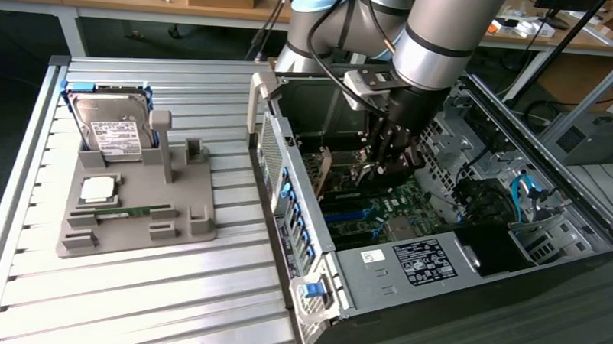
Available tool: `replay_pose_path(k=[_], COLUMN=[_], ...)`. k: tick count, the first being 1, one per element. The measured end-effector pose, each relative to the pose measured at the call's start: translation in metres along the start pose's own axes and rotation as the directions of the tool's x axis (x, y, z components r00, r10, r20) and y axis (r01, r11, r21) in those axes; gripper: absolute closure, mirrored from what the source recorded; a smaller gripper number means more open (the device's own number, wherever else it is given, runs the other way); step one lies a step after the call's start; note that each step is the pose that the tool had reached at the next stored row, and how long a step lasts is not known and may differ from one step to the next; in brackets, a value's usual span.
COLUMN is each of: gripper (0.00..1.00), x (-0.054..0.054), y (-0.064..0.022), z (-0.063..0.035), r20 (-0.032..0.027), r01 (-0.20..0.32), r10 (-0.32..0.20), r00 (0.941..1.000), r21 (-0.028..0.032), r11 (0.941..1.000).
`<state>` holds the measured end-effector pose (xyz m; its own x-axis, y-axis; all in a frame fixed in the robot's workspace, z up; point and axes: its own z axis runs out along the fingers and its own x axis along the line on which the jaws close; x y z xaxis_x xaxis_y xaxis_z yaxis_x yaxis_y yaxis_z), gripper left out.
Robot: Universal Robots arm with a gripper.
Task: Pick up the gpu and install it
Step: 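Insert the gpu into the slot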
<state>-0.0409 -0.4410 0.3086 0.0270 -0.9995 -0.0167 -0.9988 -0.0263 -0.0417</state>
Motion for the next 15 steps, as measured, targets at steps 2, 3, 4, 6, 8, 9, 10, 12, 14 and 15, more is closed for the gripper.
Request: replay_pose_path(k=[2, 3, 4, 6, 8, 9, 10, 12, 14, 15], gripper=[0.73, 0.73, 0.73, 0.73, 0.73, 0.73, 0.73, 0.73, 0.73, 0.73], x=[0.0005, 0.0008, 0.0010, 0.0013, 0.0018, 0.0020, 0.0022, 0.0025, 0.0025, 0.0025], y=[0.0009, 0.0015, 0.0019, 0.0031, 0.0049, 0.0055, 0.0061, 0.0075, 0.0093, 0.0103], z=[0.0008, 0.0015, 0.0020, 0.0028, 0.0038, 0.0041, 0.0043, 0.0047, 0.0053, 0.0056], r20=[-0.0001, 0.0001, 0.0000, 0.0000, 0.0001, 0.0002, 0.0001, 0.0000, 0.0000, -0.0001], r01=[0.000, 0.000, 0.000, 0.000, 0.000, 0.000, 0.000, 0.000, 0.000, 0.000], r10=[0.000, 0.000, 0.000, 0.000, 0.000, 0.000, 0.000, 0.000, 0.000, 0.000], r00=[1.0000, 1.0000, 1.0000, 1.0000, 1.0000, 1.0000, 1.0000, 1.0000, 1.0000, 1.0000], r21=[-0.0001, 0.0000, 0.0000, 0.0000, 0.0001, 0.0001, 0.0001, 0.0000, 0.0000, 0.0000], r11=[1.0000, 1.0000, 1.0000, 1.0000, 1.0000, 1.0000, 1.0000, 1.0000, 1.0000, 1.0000])
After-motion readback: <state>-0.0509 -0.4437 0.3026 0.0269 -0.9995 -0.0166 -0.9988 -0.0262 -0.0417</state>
